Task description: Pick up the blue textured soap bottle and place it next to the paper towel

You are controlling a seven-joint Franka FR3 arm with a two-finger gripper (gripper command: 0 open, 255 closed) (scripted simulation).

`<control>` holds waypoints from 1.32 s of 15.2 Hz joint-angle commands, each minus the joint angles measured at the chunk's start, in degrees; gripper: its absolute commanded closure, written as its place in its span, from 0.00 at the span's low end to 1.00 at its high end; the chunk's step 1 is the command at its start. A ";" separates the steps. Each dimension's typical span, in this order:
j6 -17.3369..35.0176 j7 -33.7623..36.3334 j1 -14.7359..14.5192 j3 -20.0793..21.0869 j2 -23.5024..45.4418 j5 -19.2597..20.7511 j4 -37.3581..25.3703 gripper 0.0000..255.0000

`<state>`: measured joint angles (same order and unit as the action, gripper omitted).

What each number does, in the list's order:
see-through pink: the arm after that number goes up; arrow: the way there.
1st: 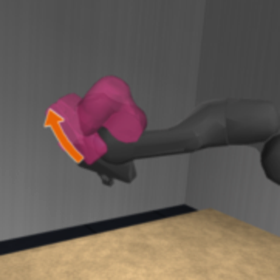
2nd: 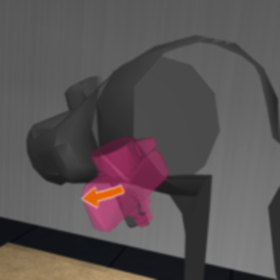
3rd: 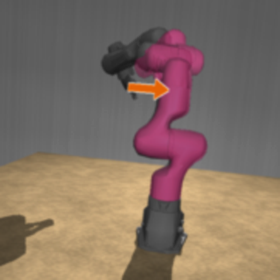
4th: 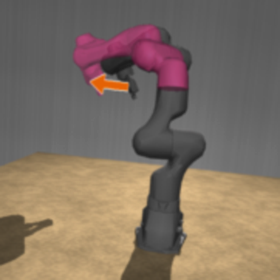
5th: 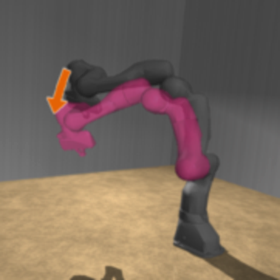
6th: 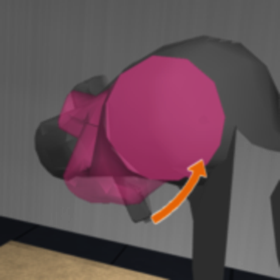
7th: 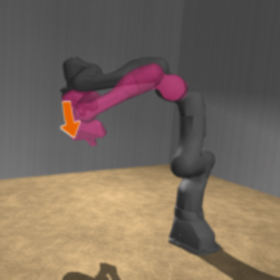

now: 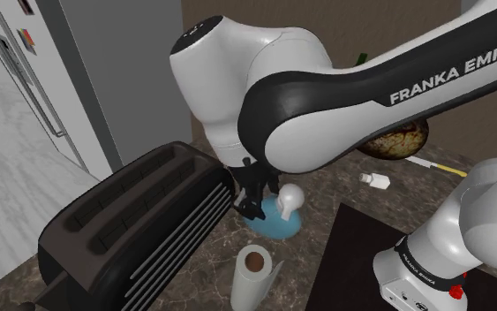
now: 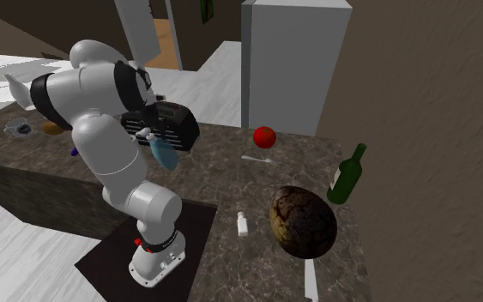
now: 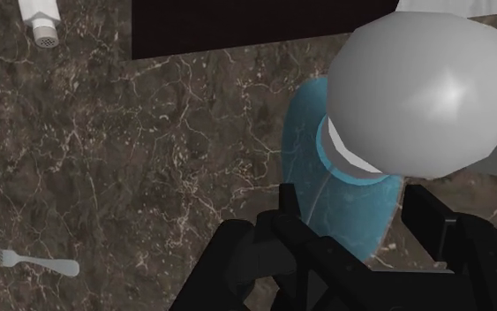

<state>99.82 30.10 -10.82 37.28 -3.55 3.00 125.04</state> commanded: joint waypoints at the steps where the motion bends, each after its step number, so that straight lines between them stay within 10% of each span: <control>1: 1.52 0.47 -0.01 0.10 0.80 0.42 0.85 1.00; 11: 3.42 1.16 -0.05 0.22 1.97 1.05 1.87 1.00; 12: 3.42 1.16 -0.05 0.22 1.97 1.05 1.87 0.00; 20: -2.33 1.19 -0.24 0.43 2.24 0.97 -4.08 0.00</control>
<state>99.50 30.83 -10.85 37.47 -1.90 3.84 123.34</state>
